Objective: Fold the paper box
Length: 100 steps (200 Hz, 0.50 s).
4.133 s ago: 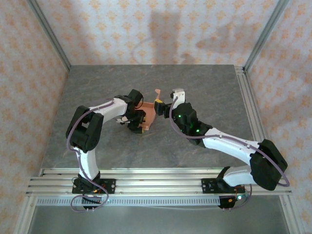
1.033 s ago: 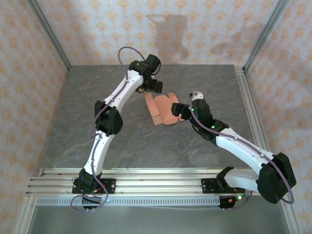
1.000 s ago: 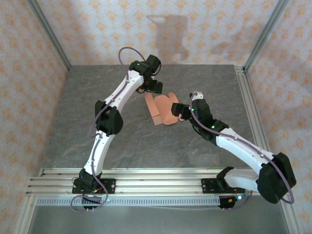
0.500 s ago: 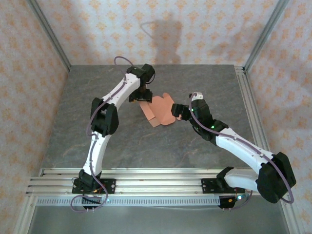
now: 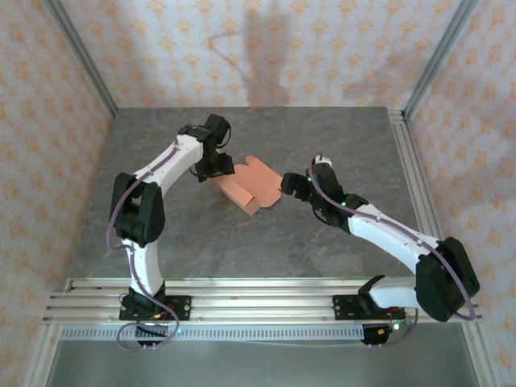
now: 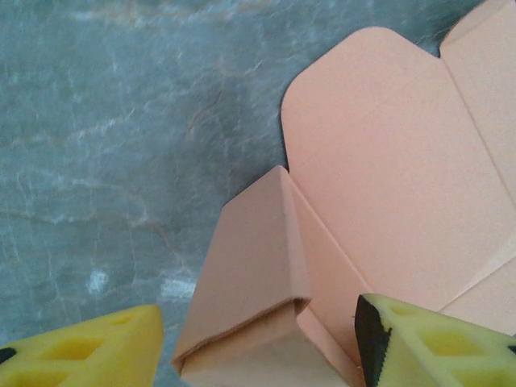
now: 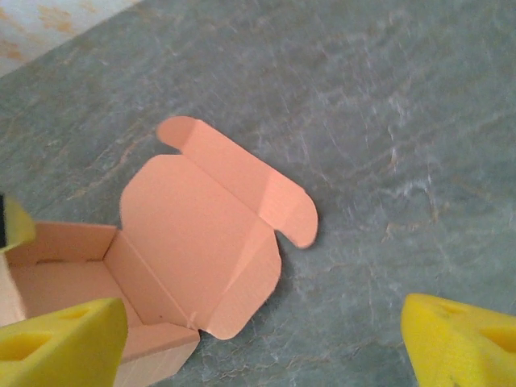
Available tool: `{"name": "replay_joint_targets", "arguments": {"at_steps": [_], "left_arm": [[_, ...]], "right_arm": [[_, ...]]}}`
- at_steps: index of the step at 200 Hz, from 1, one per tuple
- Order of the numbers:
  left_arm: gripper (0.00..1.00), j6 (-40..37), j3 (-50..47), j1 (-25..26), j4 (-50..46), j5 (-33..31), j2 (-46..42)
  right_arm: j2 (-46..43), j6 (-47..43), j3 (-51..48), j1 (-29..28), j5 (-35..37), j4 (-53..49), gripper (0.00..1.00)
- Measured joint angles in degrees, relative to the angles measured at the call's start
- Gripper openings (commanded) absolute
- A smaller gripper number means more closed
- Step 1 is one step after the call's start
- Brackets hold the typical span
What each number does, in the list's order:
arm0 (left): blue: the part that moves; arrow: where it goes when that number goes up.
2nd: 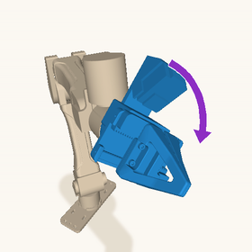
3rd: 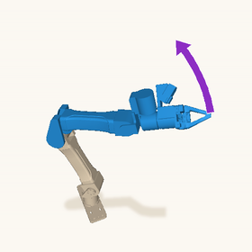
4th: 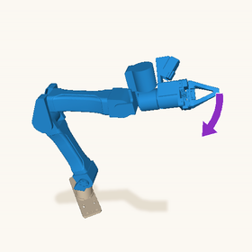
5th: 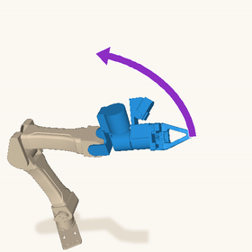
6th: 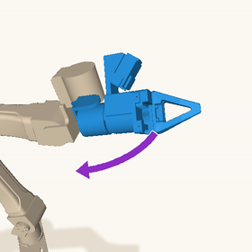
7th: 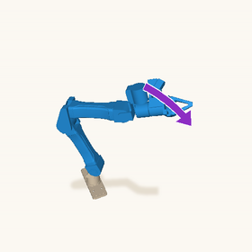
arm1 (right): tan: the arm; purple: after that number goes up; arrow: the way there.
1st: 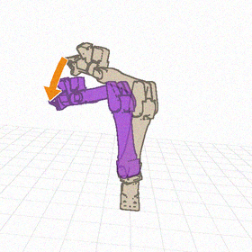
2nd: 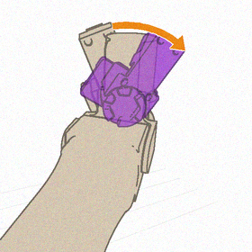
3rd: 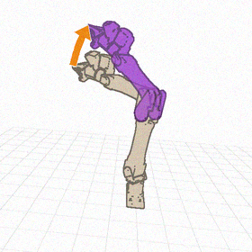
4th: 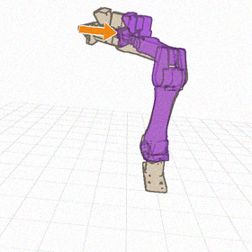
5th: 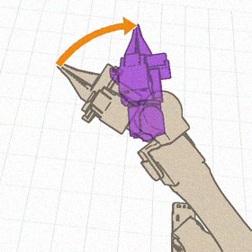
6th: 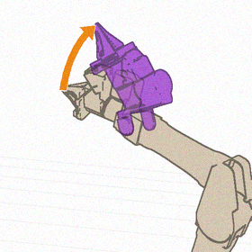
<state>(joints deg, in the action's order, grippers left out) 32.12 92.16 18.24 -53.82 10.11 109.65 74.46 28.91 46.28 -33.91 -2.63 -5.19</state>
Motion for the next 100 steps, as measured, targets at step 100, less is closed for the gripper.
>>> {"name": "replay_joint_targets", "arguments": {"at_steps": [100], "left_arm": [[0.65,5.4,-17.6,0.0,8.8,1.1,-10.4]], "right_arm": [[16.9,12.0,2.6,-0.3,-9.0,6.5,0.64]]}}
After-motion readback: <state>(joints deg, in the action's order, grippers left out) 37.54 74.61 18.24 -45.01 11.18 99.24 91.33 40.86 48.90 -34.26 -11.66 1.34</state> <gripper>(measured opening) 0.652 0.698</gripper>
